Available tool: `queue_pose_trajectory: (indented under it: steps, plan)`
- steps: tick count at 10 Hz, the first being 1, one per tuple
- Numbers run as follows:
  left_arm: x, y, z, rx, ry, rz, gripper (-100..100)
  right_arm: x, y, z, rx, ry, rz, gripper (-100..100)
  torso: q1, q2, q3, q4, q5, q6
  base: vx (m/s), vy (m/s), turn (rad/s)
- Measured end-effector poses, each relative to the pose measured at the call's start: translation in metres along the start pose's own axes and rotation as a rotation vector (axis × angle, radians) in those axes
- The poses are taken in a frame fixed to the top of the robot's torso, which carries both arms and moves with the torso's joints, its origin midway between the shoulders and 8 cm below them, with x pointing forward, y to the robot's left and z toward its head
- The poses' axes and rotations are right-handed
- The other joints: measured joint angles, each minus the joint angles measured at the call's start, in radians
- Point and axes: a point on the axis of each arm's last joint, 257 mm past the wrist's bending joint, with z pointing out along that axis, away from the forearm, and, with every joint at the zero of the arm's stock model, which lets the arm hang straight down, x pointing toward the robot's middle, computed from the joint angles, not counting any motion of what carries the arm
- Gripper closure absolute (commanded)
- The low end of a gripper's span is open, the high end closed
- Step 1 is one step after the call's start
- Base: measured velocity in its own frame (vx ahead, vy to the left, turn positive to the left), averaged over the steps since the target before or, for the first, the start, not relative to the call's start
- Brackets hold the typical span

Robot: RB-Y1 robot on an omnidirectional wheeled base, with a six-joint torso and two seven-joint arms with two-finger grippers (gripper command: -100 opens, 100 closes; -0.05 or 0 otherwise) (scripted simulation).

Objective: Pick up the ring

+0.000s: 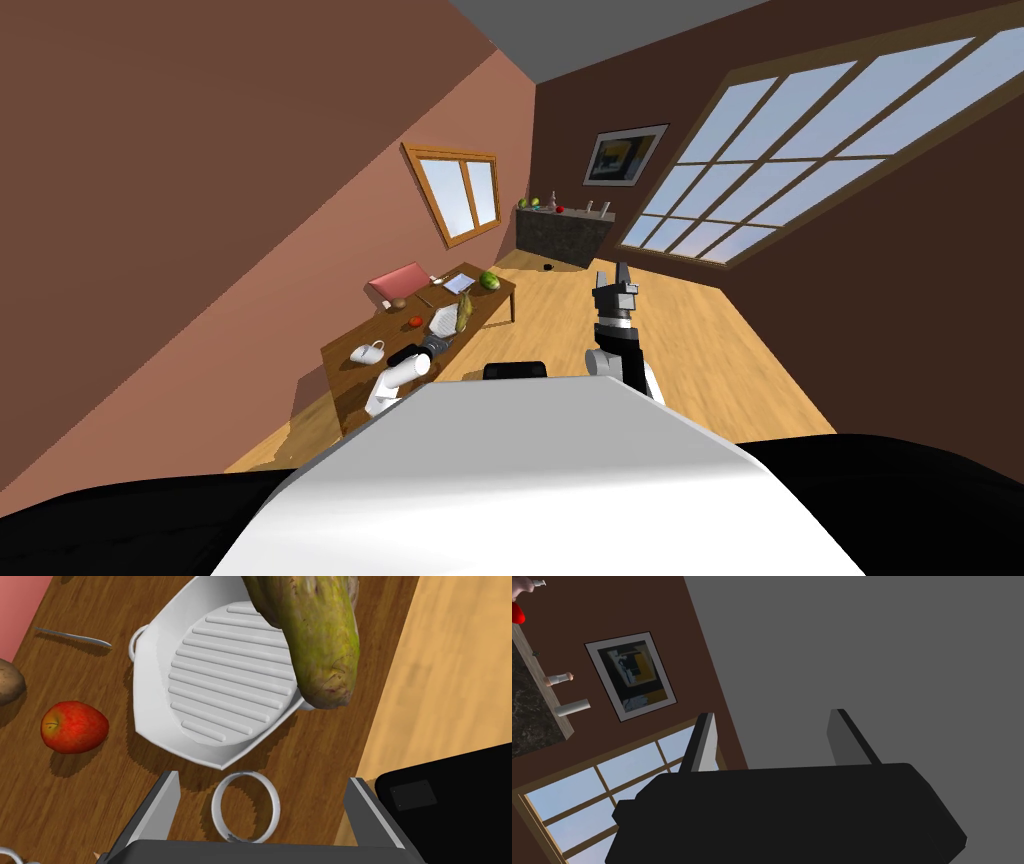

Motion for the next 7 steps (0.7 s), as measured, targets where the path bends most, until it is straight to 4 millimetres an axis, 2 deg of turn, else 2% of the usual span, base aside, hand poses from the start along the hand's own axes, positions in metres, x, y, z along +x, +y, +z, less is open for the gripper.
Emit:
queue_pose_trajectory:
  steps: [1, 3, 6, 7]
  plan:
    - [-0.014, 0.009, 0.000, -0.022, -0.035, -0.021, -100, 0.000, 0.000, 0.000, 0.000, 0.000, 0.000, 0, 0.000, 0.000, 0.000, 0.000, 0.000, 0.000, 0.057, 0.003, -0.032]
    - [-0.035, 0.007, -0.001, -0.057, -0.089, -0.053, -100, 0.000, 0.000, 0.000, 0.000, 0.000, 0.000, 0, 0.001, 0.000, 0.000, 0.000, 0.000, 0.000, 0.089, 0.017, -0.071]
    - [-0.088, 0.016, -0.002, -0.131, -0.222, -0.133, -100, 0.000, 0.000, 0.000, 0.000, 0.000, 0.000, 0, 0.002, -0.003, -0.002, -0.001, 0.000, 0.000, 0.092, 0.021, -0.057]
    - [-0.099, 0.022, -0.005, -0.147, -0.247, -0.147, -100, 0.000, 0.000, 0.000, 0.000, 0.000, 0.000, 0, 0.001, -0.001, -0.001, 0.000, 0.000, 0.000, 0.059, -0.002, -0.037]
